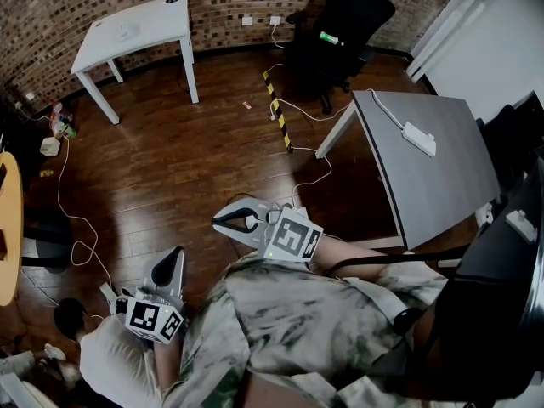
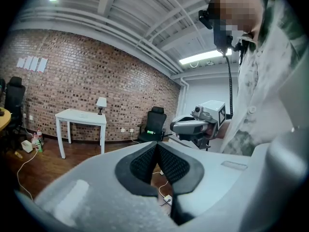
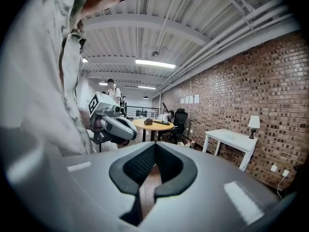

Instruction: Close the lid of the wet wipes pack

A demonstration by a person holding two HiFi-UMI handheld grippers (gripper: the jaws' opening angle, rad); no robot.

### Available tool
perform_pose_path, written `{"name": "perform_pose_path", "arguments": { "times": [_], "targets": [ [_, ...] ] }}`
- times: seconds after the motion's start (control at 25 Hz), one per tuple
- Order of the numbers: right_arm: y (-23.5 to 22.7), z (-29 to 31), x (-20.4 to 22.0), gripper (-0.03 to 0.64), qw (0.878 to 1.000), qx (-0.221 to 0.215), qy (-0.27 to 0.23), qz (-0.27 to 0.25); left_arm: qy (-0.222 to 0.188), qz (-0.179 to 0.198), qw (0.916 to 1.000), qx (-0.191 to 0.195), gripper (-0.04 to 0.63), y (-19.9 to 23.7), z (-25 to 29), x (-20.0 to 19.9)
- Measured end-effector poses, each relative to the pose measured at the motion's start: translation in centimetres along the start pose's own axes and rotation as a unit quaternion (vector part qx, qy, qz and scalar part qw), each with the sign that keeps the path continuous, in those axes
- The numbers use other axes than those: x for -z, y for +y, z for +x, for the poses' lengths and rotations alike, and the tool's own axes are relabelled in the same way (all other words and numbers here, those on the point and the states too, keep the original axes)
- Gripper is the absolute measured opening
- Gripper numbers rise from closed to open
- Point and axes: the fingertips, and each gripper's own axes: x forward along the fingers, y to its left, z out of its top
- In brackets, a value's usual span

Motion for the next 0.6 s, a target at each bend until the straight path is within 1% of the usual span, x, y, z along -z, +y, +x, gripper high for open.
{"name": "perform_pose_path", "arguments": {
  "times": [0.28, 0.4, 0.6],
  "targets": [
    [-0.1, 0.0, 0.5, 0.005, 1.0, -0.002, 0.004, 0.013, 0.004, -0.005, 0.9999, 0.012, 0.002, -0.2, 0.4, 1.3],
    [-0.4, 0.0, 1.0, 0.005, 1.0, 0.001, 0.008, 0.019, 0.011, -0.01, 0.9999, 0.009, 0.002, 0.0, 0.9, 1.1],
    [-1.5, 0.1, 1.9, 0.005, 1.0, 0.004, 0.009, 0.022, 0.01, -0.012, 0.9999, 0.003, 0.002, 0.9, 1.8, 1.0]
  ]
}}
